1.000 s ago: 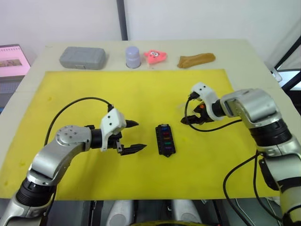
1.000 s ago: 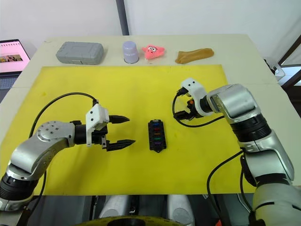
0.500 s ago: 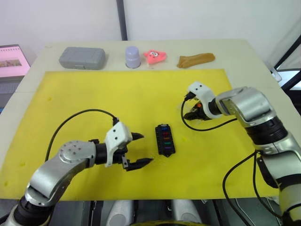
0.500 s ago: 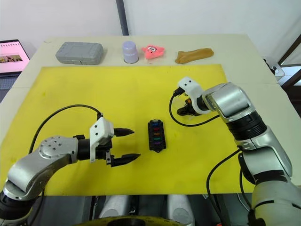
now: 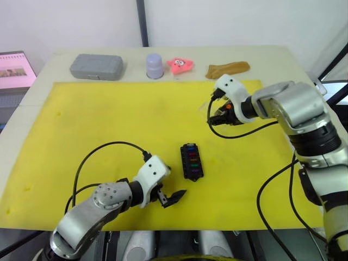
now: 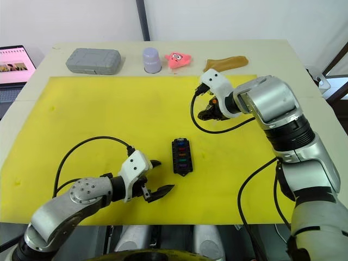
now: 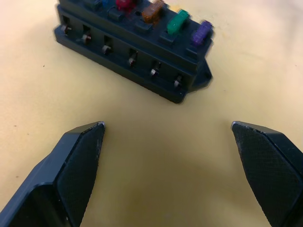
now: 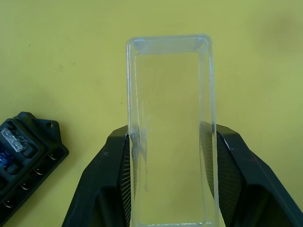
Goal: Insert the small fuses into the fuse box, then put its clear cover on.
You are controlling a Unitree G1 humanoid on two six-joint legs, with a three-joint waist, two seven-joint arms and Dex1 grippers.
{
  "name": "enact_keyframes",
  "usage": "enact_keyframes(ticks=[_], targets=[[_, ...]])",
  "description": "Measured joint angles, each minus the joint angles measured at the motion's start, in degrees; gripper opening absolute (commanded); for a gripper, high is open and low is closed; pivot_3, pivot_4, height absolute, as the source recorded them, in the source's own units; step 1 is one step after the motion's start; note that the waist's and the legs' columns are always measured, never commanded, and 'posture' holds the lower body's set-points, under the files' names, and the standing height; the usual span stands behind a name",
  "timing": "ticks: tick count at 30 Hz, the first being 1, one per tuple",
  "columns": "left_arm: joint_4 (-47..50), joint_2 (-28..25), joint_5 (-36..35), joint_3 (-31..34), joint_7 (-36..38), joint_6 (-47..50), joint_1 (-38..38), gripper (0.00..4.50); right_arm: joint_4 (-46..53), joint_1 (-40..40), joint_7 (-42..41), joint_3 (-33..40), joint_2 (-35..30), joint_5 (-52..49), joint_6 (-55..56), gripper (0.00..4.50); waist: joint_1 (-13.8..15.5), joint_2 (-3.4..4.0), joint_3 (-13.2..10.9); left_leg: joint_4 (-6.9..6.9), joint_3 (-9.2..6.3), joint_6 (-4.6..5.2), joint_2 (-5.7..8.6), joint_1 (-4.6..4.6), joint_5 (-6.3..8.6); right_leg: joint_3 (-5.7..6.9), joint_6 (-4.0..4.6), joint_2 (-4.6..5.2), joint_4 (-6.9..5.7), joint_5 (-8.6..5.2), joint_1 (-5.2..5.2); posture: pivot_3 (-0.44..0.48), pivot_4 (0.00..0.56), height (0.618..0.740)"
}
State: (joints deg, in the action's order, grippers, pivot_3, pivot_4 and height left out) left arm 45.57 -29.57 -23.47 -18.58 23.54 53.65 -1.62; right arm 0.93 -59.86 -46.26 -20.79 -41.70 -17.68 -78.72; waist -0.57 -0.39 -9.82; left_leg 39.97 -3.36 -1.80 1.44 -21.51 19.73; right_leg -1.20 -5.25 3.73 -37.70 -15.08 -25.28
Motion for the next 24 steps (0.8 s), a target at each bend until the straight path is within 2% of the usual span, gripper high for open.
enact_keyframes(ticks=[16,24], targets=[[-0.6,9.0,3.0,-5.0,-9.0,5.0,-2.1,4.5,1.8,-2.4,1.9,1.5,0.2,-3.1,-3.1,1.68,0.0,0.0,0.0,0.0,0.0,0.0,0.02,0.01,0.0,0.01,0.0,0.01,0.0,0.0,0.02,0.0,0.15,0.74],[-3.9,14.0,6.2,-7.5,-12.9,5.5,-3.9,4.5,2.3,-2.4,2.7,1.8,-0.1,-3.9,-3.5,1.68,0.1,0.0,0.0,0.02,0.0,0.0,0.04,0.01,0.0,0.01,0.0,0.02,0.01,0.0,0.05,0.0,0.15,0.74]])
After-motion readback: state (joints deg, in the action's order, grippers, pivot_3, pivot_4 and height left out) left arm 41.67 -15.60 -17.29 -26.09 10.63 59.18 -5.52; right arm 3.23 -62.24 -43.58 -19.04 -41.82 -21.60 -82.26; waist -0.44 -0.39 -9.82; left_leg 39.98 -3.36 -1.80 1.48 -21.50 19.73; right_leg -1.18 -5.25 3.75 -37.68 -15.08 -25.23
